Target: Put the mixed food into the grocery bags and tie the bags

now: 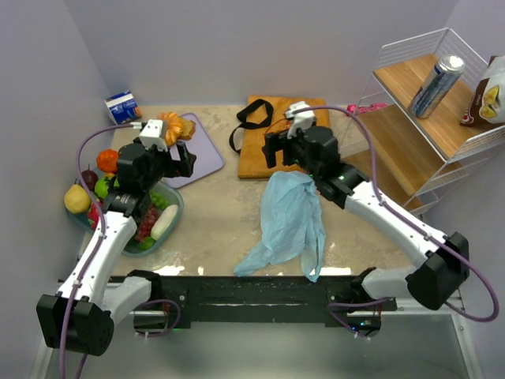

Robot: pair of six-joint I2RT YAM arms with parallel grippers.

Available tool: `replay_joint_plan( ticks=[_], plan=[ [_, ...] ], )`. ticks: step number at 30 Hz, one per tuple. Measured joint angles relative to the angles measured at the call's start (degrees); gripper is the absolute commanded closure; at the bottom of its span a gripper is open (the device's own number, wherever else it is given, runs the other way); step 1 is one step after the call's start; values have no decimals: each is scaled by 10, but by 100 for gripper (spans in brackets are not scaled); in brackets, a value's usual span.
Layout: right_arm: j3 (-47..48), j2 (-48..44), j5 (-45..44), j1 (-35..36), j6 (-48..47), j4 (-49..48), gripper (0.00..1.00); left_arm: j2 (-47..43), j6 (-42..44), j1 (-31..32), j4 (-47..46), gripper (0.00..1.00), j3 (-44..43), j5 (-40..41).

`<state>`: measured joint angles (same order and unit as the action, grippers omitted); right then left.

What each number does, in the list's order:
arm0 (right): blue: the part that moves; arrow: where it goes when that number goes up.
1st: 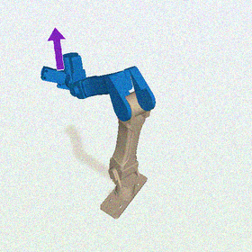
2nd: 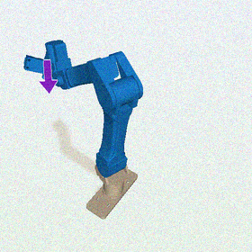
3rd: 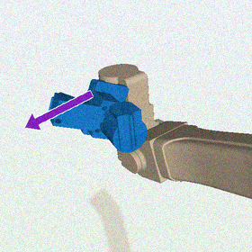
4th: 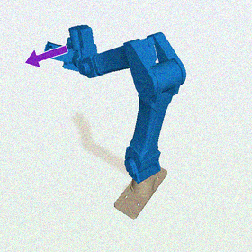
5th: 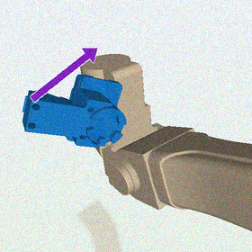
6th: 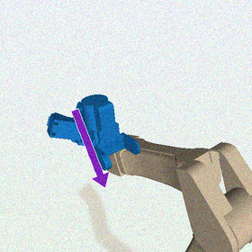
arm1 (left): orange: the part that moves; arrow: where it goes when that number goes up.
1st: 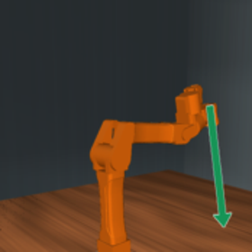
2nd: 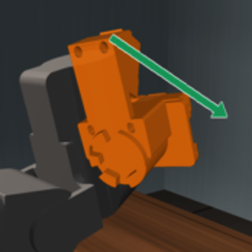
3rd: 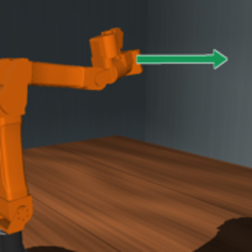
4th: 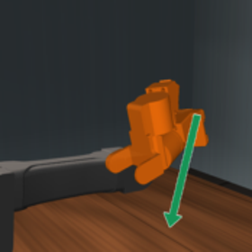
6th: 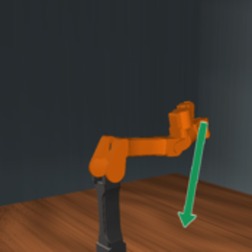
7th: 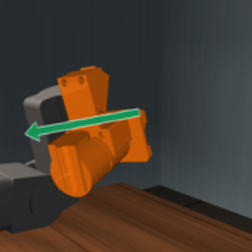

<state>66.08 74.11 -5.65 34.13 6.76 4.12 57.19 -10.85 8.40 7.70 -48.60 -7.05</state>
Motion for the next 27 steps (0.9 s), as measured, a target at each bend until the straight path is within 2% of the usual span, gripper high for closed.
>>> replay_joint_plan(
  ticks=[3,8,13,16,21,25,27],
  plan=[
    [27,40,-87,69,-19,9,1,-1,0,0,-7,0,5,-23],
    [69,128,-105,88,-16,1,1,-1,0,0,-9,0,7,-40],
    [215,294,-145,89,-2,35,2,9,0,0,-12,2,7,-41],
    [328,410,-173,90,3,83,1,30,4,0,-14,4,7,-43],
    [448,568,-213,91,7,160,1,73,19,0,-43,8,11,-62],
    [534,672,-255,89,14,225,1,96,24,1,-78,8,32,-64],
    [581,689,-253,84,17,255,4,97,14,3,-95,8,48,-54]
  ],
)
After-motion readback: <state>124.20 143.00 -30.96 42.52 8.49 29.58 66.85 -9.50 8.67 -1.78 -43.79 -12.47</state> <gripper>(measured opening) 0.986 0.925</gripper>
